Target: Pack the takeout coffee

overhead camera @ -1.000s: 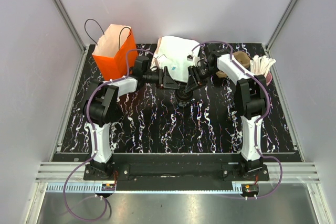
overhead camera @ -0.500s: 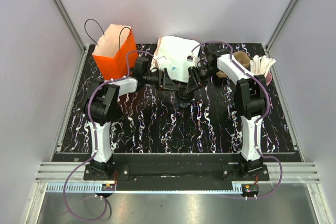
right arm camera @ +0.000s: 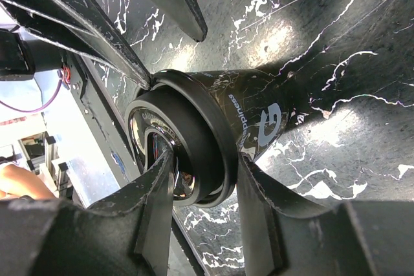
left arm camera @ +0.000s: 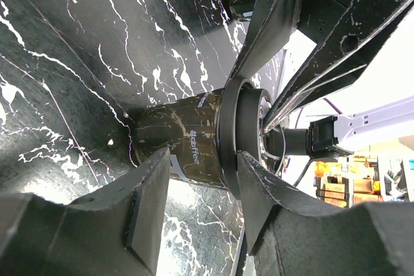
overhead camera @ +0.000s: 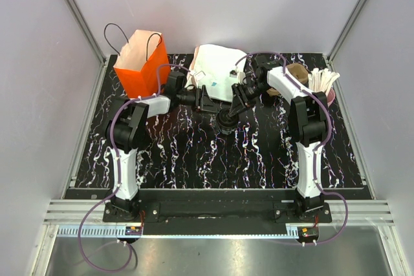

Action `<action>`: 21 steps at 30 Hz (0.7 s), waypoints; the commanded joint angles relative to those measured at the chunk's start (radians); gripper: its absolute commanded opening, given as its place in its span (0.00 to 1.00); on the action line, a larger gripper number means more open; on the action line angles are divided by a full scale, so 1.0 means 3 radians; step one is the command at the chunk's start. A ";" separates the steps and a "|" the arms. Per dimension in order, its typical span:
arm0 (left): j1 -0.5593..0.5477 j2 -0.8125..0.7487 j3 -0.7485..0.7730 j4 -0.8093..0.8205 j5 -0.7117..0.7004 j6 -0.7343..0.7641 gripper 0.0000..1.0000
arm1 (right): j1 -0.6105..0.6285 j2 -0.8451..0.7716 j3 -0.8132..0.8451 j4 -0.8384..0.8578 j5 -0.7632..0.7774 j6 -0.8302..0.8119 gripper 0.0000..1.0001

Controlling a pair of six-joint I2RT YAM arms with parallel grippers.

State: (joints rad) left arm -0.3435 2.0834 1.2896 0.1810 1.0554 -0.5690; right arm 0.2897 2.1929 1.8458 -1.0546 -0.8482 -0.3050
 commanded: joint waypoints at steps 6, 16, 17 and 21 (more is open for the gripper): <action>-0.0062 0.0157 0.0099 -0.0276 -0.0235 0.0286 0.40 | 0.0031 0.0079 0.0081 -0.0156 0.0030 -0.0144 0.18; -0.0174 0.0301 0.0252 -0.0894 -0.0521 0.0720 0.28 | 0.0057 0.0069 -0.0011 -0.0085 0.0194 -0.0159 0.18; -0.0179 0.0311 0.0262 -0.0976 -0.0537 0.0751 0.27 | 0.0052 0.0059 -0.0027 -0.0079 0.0214 -0.0164 0.18; -0.0200 0.0357 0.0293 -0.1140 -0.0644 0.0884 0.21 | 0.0062 0.0048 -0.0057 -0.0049 0.0271 -0.0175 0.17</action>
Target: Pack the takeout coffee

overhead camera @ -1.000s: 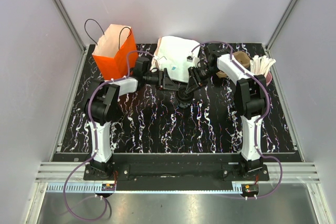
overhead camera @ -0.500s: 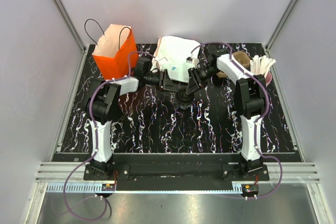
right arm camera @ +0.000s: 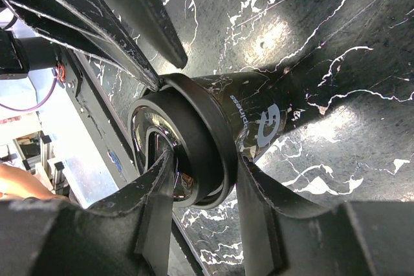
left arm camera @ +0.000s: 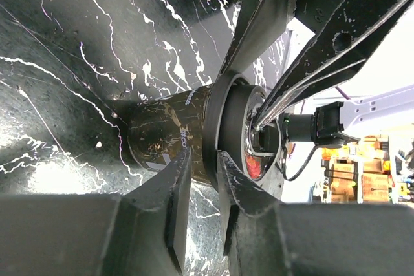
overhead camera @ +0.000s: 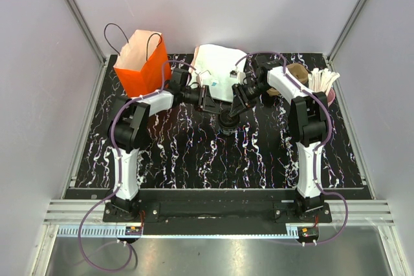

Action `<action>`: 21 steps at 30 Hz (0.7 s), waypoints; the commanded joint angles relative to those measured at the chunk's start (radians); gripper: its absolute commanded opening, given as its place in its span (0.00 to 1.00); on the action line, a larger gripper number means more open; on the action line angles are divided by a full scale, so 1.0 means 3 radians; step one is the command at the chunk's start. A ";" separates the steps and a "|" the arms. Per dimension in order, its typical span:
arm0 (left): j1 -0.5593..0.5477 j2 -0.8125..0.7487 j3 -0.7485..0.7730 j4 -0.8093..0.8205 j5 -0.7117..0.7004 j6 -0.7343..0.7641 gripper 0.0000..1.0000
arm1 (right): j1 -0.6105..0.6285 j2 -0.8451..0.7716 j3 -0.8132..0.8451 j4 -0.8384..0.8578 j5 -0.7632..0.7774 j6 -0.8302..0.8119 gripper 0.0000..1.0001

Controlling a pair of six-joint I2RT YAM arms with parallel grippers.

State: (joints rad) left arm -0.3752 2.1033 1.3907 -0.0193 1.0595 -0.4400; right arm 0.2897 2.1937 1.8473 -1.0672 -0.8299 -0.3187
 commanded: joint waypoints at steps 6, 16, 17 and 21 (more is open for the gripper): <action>-0.0140 0.0342 0.0074 -0.0646 -0.0725 0.0556 0.21 | 0.0077 0.0030 -0.0129 0.0029 0.0256 -0.0149 0.17; 0.0028 0.0015 0.0074 -0.0248 -0.0301 0.0245 0.59 | 0.0083 0.0051 -0.0063 -0.0088 0.0174 -0.0359 0.17; 0.0059 -0.0031 0.0084 -0.0238 -0.0280 0.0230 0.59 | 0.0093 0.0061 -0.0027 -0.0124 0.0164 -0.0389 0.17; 0.0059 -0.0072 0.0140 -0.0289 -0.0265 0.0250 0.59 | 0.0128 0.0117 0.0152 -0.0338 0.0118 -0.0573 0.16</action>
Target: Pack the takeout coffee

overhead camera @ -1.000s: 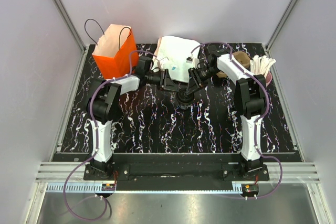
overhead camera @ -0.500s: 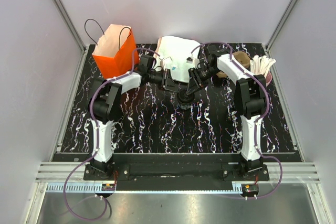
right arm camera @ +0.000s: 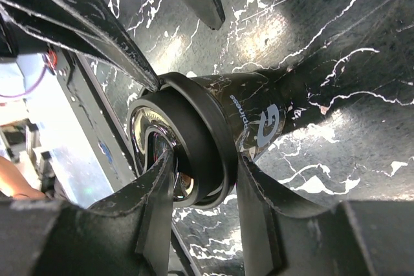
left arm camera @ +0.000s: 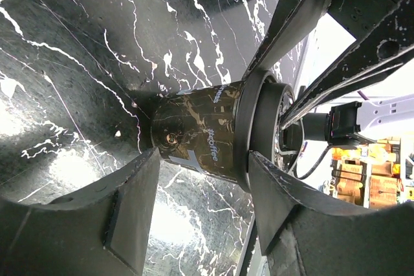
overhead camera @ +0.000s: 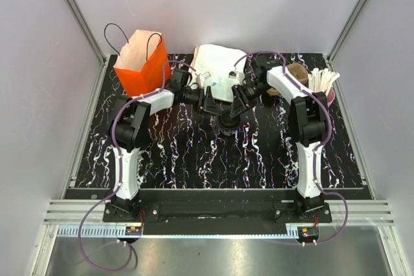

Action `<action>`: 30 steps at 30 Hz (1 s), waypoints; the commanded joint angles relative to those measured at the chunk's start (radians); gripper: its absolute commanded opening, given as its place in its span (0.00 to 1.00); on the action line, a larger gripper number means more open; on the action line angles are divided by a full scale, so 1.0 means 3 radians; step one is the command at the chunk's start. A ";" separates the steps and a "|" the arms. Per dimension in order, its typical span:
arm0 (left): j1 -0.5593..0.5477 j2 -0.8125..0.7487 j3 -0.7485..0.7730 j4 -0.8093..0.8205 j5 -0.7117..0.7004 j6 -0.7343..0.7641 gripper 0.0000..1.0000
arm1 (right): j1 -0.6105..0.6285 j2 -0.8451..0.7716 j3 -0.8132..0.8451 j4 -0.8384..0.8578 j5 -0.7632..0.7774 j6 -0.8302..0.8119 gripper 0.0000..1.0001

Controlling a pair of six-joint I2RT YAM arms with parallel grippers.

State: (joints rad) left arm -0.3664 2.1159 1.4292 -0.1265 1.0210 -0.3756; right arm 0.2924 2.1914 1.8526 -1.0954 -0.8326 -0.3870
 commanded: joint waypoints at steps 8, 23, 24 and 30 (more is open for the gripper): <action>-0.0001 -0.0043 -0.0024 0.0201 -0.0014 -0.0097 0.59 | 0.0201 0.0237 0.0211 -0.0408 0.0111 -0.0489 0.16; -0.0088 0.0003 -0.0065 0.0279 -0.0003 -0.0062 0.51 | 0.0206 0.0386 0.0436 -0.0598 0.0091 -0.0566 0.16; -0.0093 0.0024 -0.0065 0.0248 -0.0008 -0.0032 0.50 | 0.0206 0.0391 0.0446 -0.0603 0.0106 -0.0566 0.16; -0.0108 -0.0001 -0.0111 -0.0105 -0.0100 0.0311 0.41 | 0.0207 0.0422 0.0482 -0.0572 0.0234 -0.0484 0.16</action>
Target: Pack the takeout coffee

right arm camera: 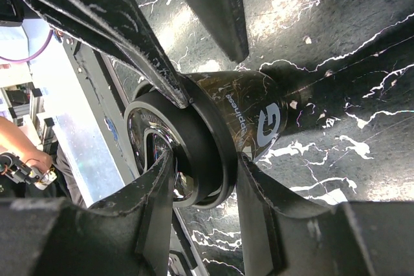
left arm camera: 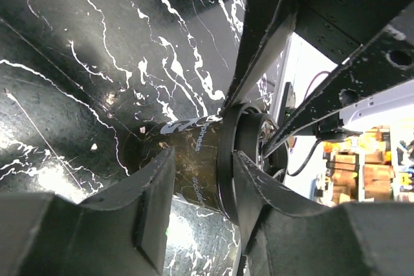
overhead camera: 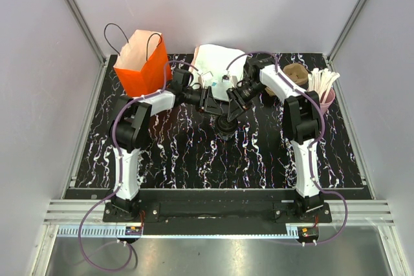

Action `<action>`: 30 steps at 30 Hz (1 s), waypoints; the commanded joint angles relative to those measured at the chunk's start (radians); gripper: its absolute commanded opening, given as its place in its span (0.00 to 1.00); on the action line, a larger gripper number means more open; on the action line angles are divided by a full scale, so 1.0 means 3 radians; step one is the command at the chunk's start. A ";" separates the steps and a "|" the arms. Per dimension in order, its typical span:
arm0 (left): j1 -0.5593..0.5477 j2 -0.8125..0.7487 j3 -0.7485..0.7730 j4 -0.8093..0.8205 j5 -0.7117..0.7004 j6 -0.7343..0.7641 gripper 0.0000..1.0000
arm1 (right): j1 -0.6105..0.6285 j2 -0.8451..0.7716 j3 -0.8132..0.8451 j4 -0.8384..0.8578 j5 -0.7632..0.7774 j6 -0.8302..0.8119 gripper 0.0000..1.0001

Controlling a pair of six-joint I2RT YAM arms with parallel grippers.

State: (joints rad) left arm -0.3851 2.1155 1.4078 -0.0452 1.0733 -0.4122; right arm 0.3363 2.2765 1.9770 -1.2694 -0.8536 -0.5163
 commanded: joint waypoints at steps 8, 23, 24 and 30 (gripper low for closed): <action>-0.0046 -0.0082 -0.0224 -0.0580 -0.0530 0.0729 0.38 | 0.0065 0.0016 -0.0096 0.0329 0.0579 0.0197 0.15; 0.0087 -0.0337 -0.0122 -0.0560 -0.0581 0.0679 0.57 | 0.0152 -0.0342 -0.0454 0.0744 0.0912 0.0402 0.14; 0.0118 -0.0378 -0.0111 -0.0545 -0.0556 0.0668 0.59 | 0.0152 -0.0363 -0.0479 0.0769 0.0928 0.0407 0.14; 0.0230 -0.0675 -0.0142 -0.0396 -0.0433 0.0587 0.66 | 0.0147 -0.0516 -0.0750 0.0979 0.0999 0.0443 0.13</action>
State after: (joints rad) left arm -0.3550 2.0224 1.3643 -0.1867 0.9600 -0.2466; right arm 0.3805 2.1429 1.8095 -1.0775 -0.7414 -0.3561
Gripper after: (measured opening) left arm 0.640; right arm 0.436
